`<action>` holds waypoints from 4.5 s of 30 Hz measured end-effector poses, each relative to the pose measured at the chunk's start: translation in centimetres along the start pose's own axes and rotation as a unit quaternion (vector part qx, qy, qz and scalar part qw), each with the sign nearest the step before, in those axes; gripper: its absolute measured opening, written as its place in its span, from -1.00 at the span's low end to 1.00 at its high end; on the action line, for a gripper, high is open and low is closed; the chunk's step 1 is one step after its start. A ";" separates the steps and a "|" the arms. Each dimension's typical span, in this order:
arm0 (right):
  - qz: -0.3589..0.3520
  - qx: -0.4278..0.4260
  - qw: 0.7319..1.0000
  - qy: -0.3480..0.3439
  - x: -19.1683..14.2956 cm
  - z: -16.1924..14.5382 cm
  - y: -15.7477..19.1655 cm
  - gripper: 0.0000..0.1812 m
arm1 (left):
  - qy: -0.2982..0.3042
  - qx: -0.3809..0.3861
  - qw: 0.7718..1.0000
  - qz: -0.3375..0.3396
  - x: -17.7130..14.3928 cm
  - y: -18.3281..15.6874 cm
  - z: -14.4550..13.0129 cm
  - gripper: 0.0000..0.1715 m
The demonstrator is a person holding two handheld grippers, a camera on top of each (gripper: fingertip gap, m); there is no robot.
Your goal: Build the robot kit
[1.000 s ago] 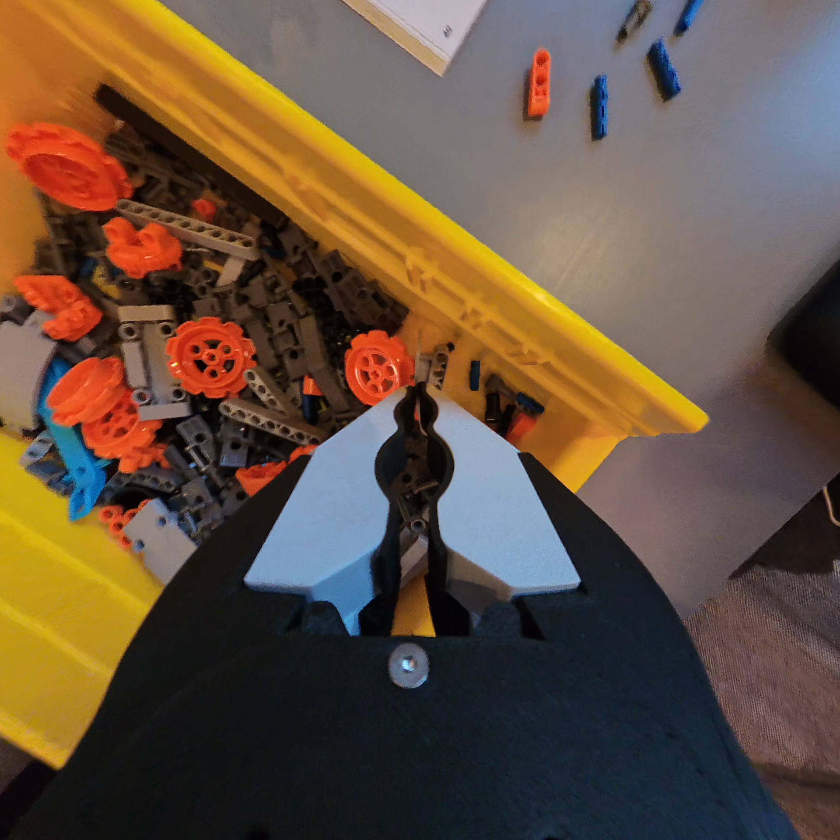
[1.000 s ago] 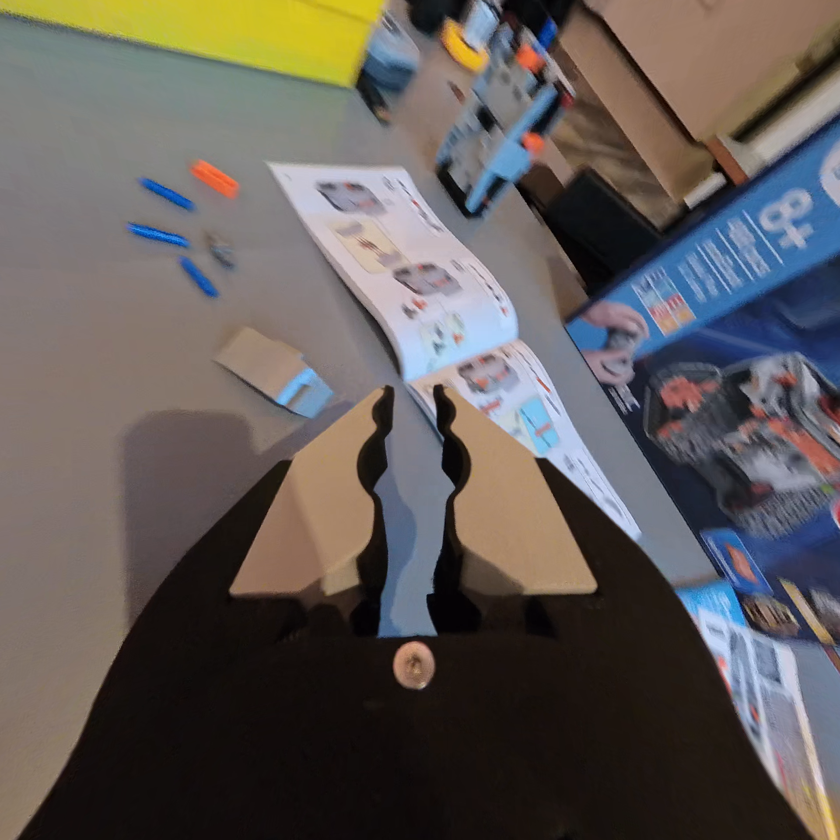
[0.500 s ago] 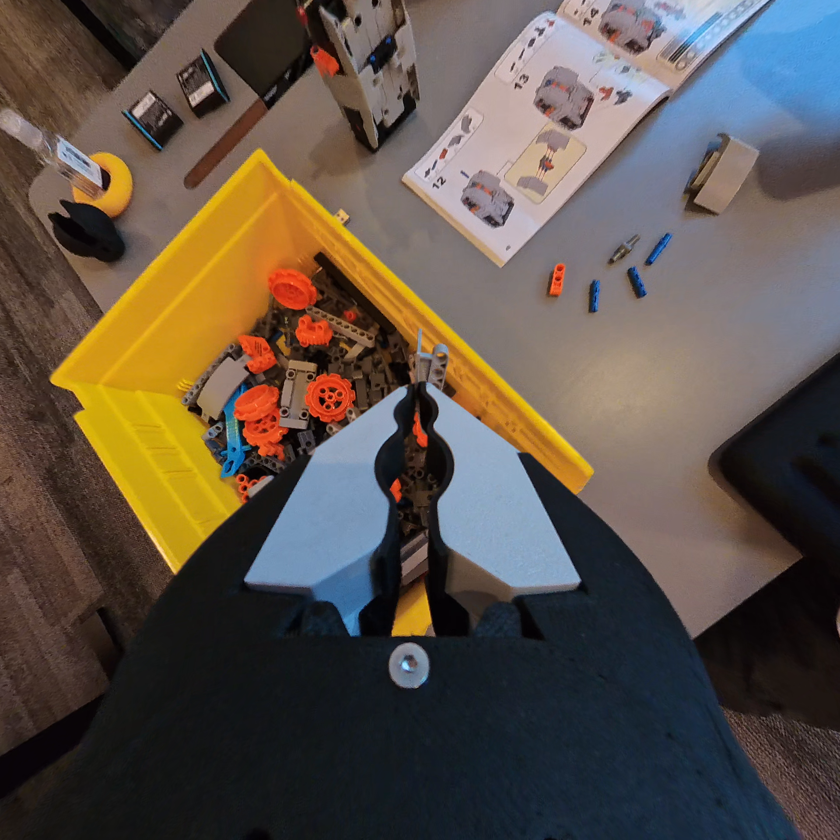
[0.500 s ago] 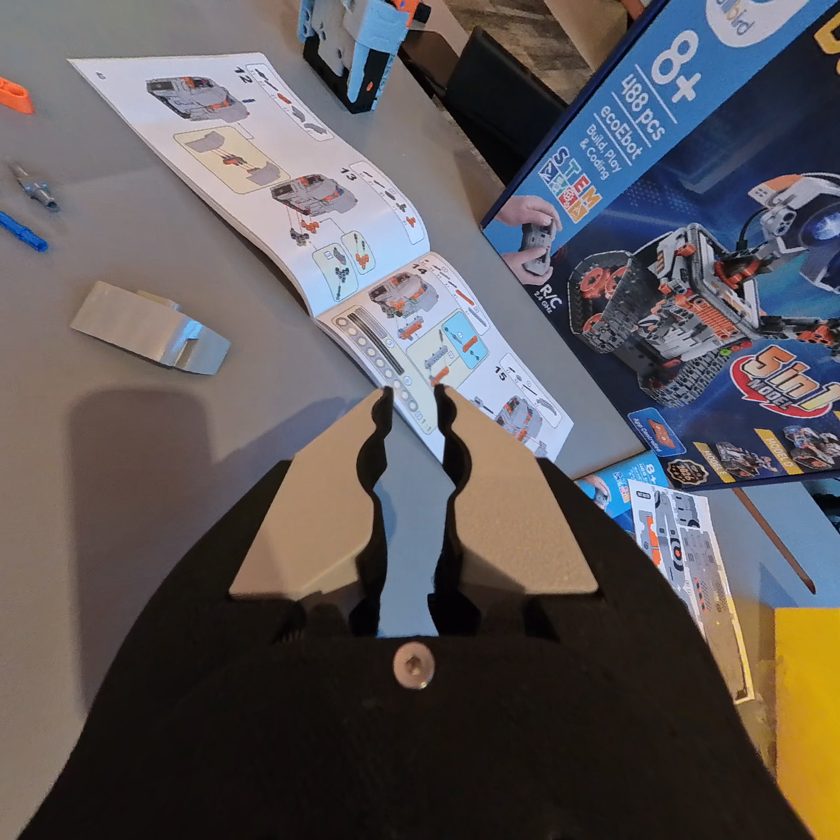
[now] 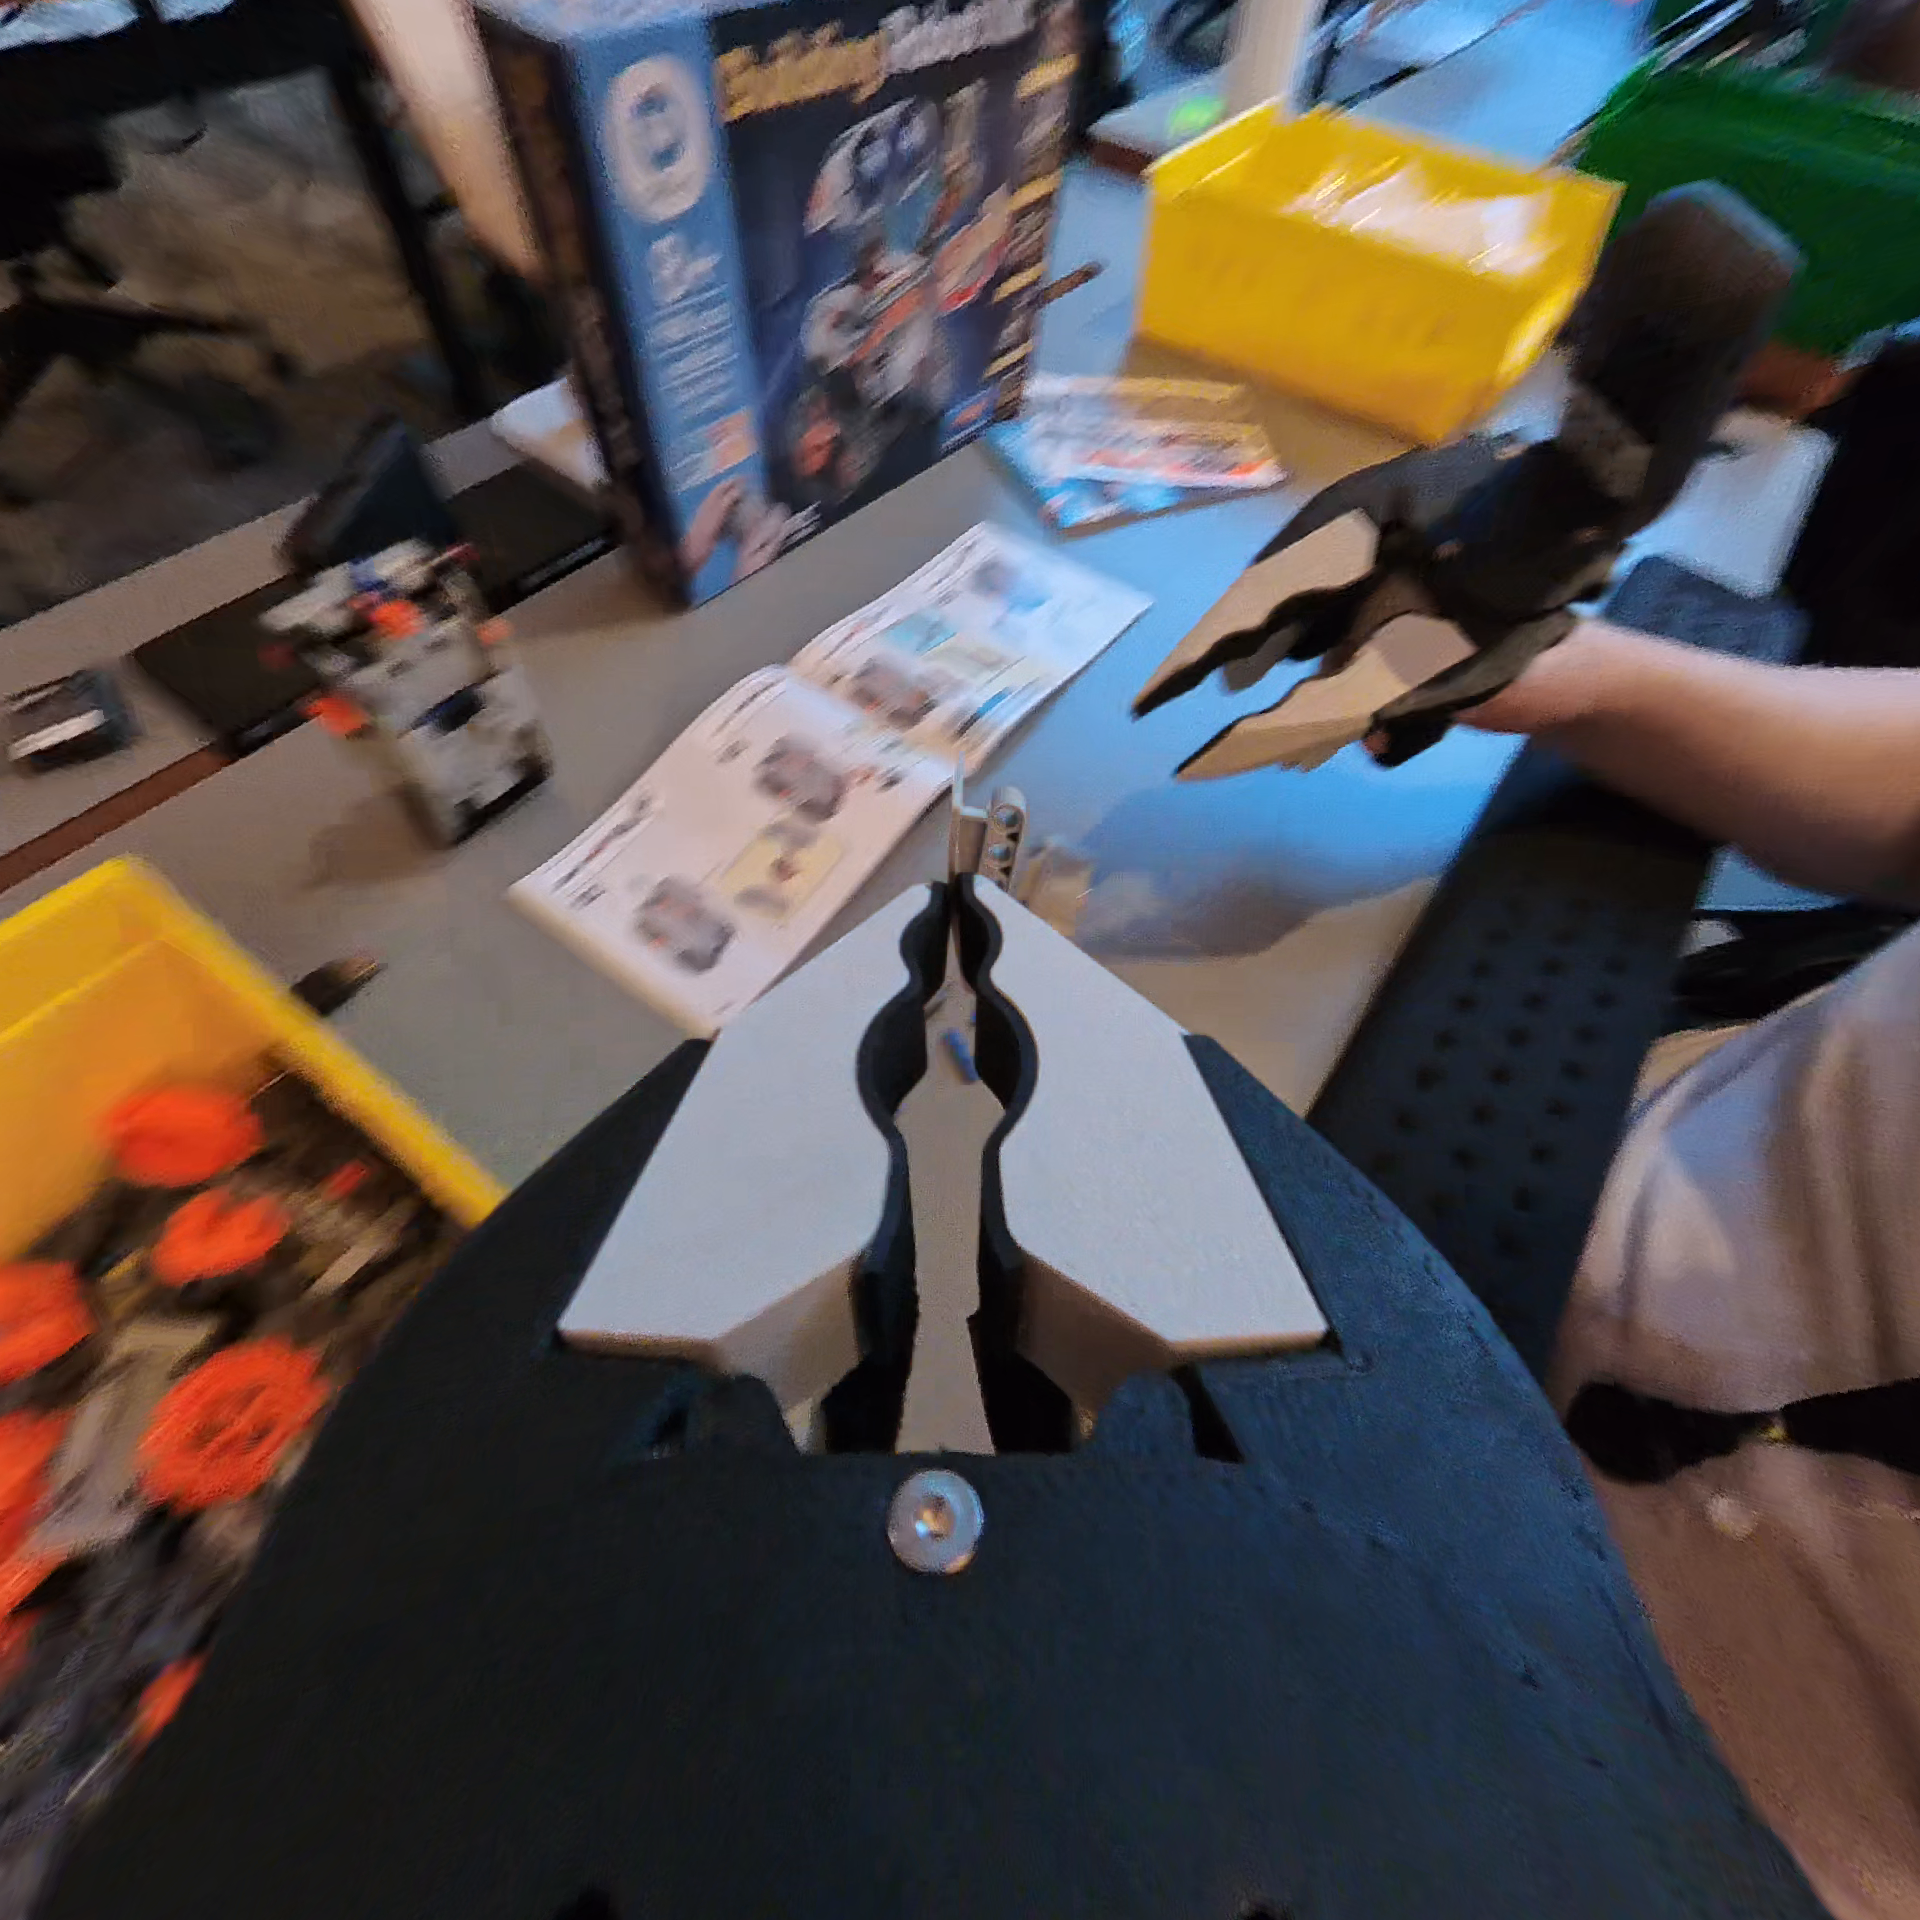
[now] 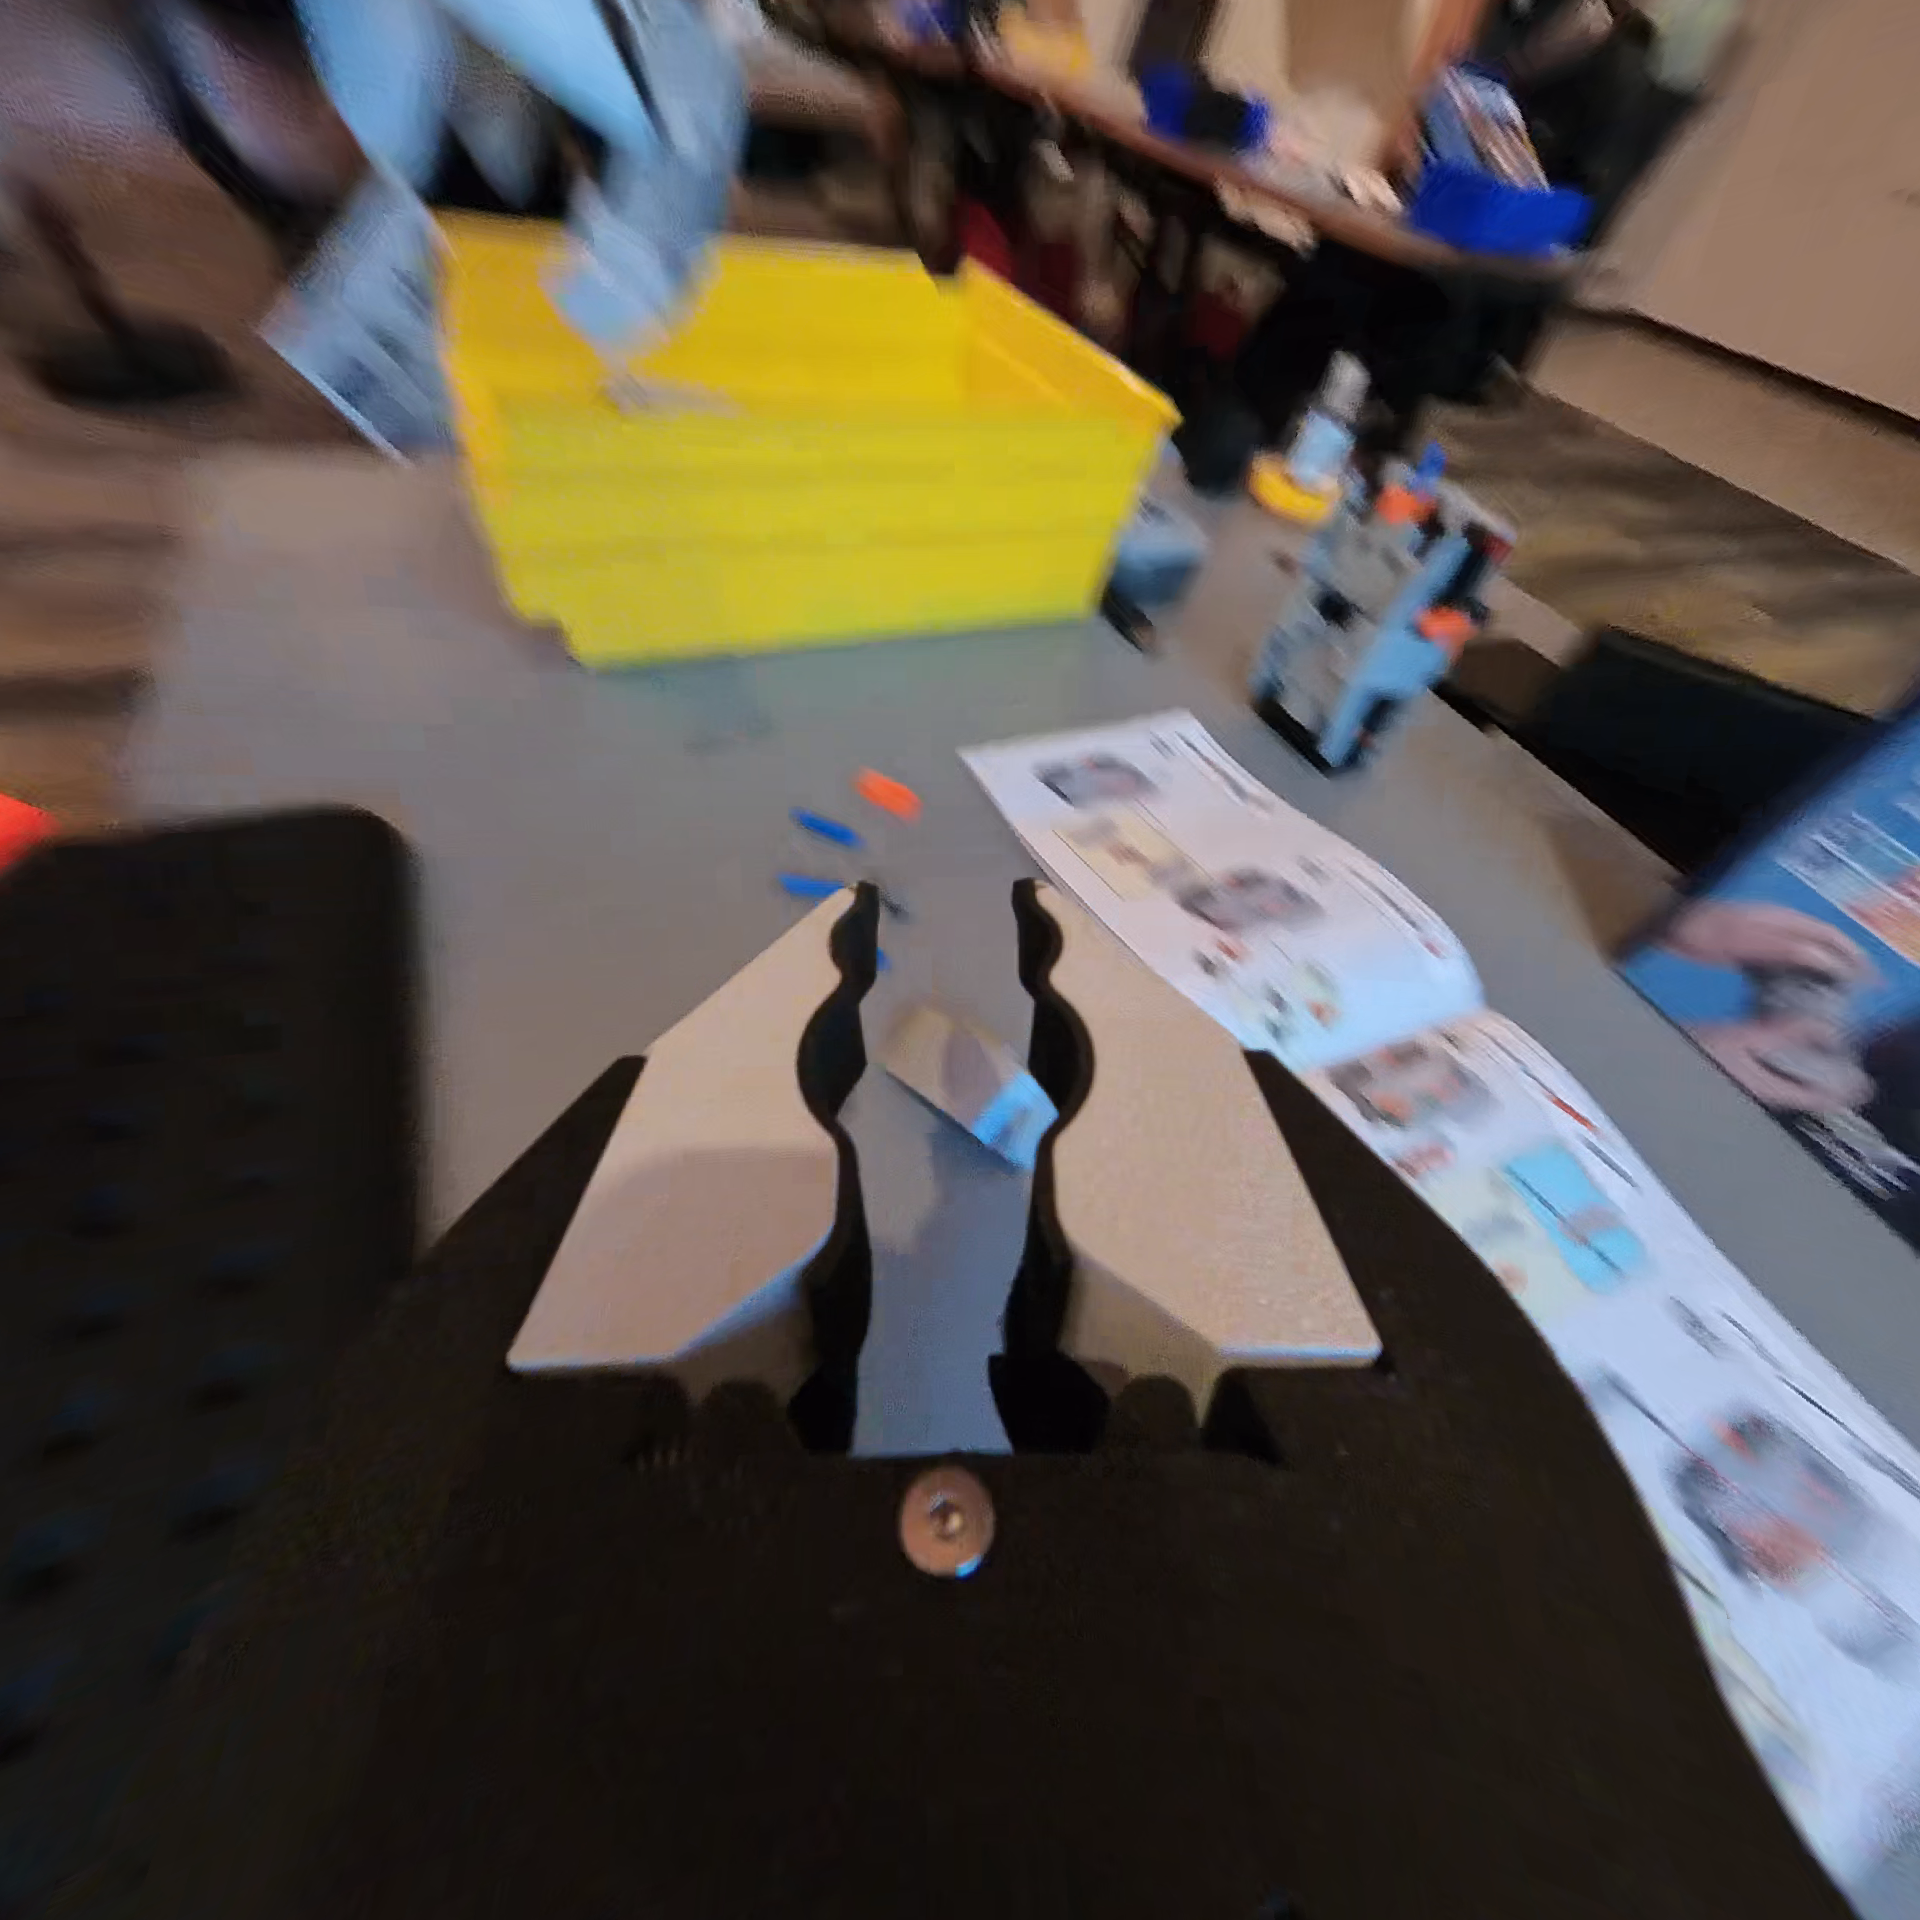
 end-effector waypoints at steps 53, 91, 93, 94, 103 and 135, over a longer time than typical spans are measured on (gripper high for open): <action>-0.098 -0.552 0.820 0.117 1.1 -3.3 2.6 -0.87 | 0.047 -0.242 0.959 -0.143 14.1 -7.9 -5.8 -0.56; 0.110 -0.148 0.983 0.003 -0.3 -2.2 1.4 -0.56 | -0.037 -0.373 0.898 -0.229 11.8 -6.0 -6.2 -1.00; 0.050 -0.217 0.975 0.014 -0.2 -1.8 1.8 -0.56 | -0.044 -0.396 0.887 -0.232 12.0 -5.9 -6.2 -1.00; 0.028 -0.246 0.968 0.022 -0.1 -1.8 1.9 -0.60 | -0.045 -0.401 0.886 -0.228 12.2 -6.0 -6.3 -1.00; 0.003 -0.245 0.969 0.038 -0.1 -2.0 1.4 -0.71 | -0.057 -0.434 0.867 -0.237 12.4 -5.9 -6.5 -1.00; 0.178 0.065 0.978 0.090 -2.1 -6.6 -6.8 -0.74 | -0.291 -0.360 0.886 0.039 5.4 -0.8 -7.1 -1.00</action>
Point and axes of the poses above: each gripper's, where its closed fingertips meet, x out along the fingers, z out of its top, y = z × x across the jaws, the point moved 7 cm from there along -x, back along the fingers, and after that the axes turned 8 degrees about z, right-handed, at the moved point
